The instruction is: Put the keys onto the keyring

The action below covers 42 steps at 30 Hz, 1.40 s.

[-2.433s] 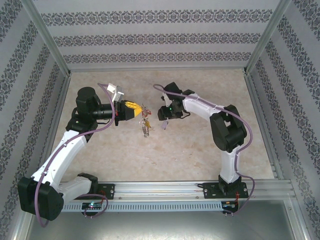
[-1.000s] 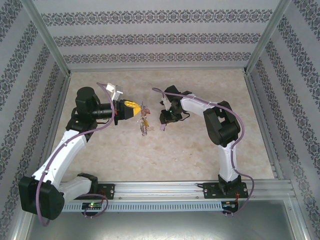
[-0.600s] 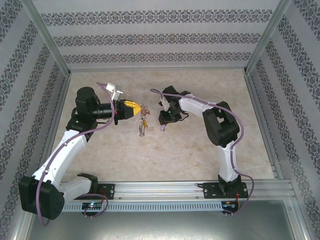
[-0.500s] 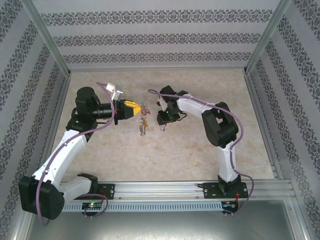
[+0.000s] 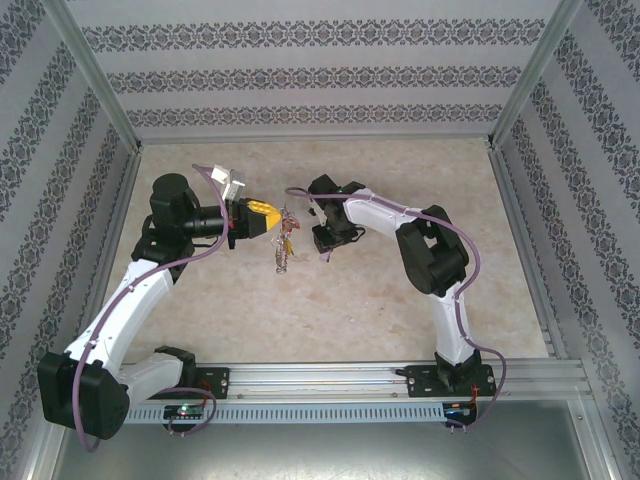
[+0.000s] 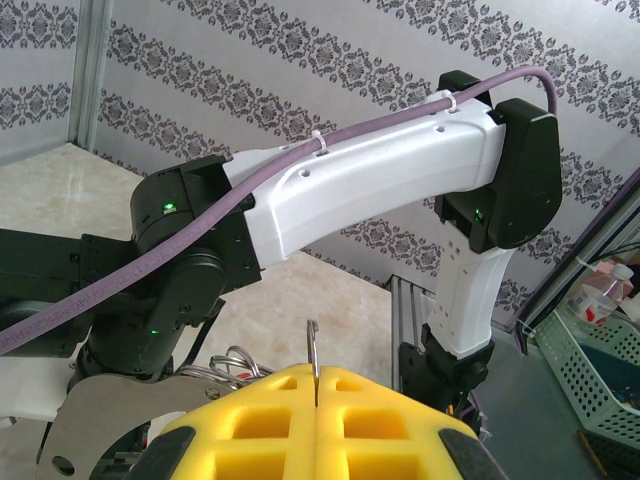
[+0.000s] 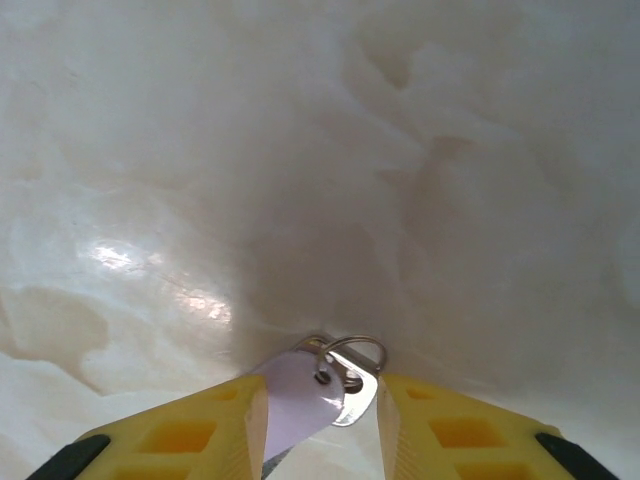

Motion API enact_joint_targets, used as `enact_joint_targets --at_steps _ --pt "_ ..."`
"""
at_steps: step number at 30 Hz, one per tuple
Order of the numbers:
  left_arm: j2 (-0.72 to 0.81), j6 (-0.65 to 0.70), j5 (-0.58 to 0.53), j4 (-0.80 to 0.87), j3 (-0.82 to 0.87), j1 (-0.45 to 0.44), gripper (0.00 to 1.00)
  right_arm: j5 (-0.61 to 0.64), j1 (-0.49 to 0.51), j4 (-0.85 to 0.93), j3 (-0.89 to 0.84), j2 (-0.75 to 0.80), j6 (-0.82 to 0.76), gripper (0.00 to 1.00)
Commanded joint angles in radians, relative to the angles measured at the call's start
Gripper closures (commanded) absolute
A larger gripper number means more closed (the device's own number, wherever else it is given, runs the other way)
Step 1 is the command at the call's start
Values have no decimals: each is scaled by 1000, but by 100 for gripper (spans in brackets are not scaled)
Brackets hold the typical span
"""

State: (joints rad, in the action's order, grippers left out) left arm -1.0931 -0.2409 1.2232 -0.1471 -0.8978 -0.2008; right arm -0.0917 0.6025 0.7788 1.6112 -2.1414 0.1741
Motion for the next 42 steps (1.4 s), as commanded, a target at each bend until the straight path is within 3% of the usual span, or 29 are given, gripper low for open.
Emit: enact_joint_targets --at_steps 1,13,28,42 --pt "19 0 24 -63 -1 11 100 37 6 29 36 -21 -17 66" --pt "23 15 16 -43 -5 11 100 15 8 25 87 -68 -10 65" --pt "24 14 18 -43 -3 11 100 94 31 81 97 -80 -43 68" --pt "26 14 18 -44 -5 11 100 145 46 92 64 -51 -56 79"
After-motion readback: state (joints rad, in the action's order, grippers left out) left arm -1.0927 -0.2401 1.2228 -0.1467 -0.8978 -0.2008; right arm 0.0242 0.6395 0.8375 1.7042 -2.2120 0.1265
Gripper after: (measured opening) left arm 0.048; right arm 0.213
